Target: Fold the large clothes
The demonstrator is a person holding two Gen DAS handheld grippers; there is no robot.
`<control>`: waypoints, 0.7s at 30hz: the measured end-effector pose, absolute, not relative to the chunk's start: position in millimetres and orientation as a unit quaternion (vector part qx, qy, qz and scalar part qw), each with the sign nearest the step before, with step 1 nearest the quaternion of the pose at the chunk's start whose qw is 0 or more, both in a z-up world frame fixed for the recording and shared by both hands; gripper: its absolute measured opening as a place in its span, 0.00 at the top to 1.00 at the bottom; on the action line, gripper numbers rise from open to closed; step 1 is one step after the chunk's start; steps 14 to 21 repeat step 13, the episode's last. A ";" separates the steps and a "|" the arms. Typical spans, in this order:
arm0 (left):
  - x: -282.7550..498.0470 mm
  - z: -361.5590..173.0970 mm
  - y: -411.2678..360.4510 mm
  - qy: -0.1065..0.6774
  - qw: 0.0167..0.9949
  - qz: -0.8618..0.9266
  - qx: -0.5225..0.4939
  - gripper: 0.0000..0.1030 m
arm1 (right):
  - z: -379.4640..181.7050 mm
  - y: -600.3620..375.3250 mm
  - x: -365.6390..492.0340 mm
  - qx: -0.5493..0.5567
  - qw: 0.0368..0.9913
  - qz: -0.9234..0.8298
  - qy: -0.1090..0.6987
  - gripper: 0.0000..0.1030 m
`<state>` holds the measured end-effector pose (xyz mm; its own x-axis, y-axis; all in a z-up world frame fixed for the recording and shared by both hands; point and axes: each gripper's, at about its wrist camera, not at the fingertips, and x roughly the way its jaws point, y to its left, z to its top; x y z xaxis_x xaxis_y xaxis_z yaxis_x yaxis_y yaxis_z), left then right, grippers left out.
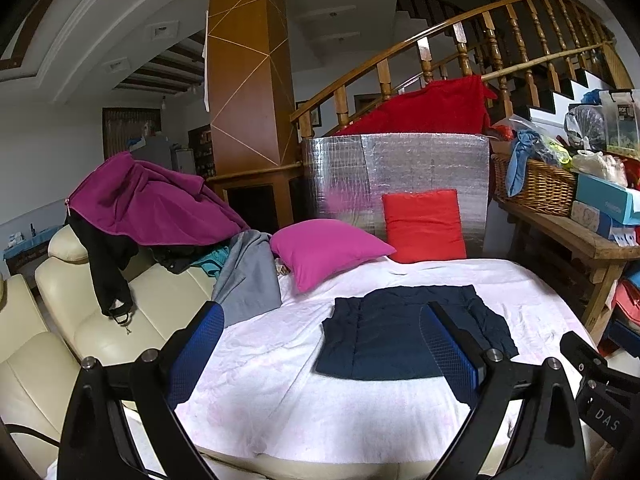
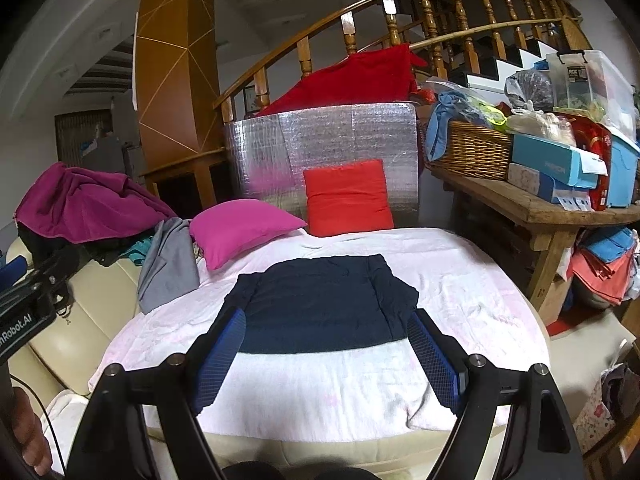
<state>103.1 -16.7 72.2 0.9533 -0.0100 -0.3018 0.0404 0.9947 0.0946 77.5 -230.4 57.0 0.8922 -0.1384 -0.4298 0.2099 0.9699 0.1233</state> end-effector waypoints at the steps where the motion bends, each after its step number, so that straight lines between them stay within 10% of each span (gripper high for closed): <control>1: 105.2 72.7 -17.0 0.152 0.987 -0.013 0.051 0.05 | 57.7 -230.8 80.5 0.083 0.969 -0.089 0.213 0.17; 21: 167.9 63.3 -9.6 0.150 0.988 -0.039 0.025 0.05 | 49.5 -265.5 154.3 0.096 0.965 -0.095 0.227 0.17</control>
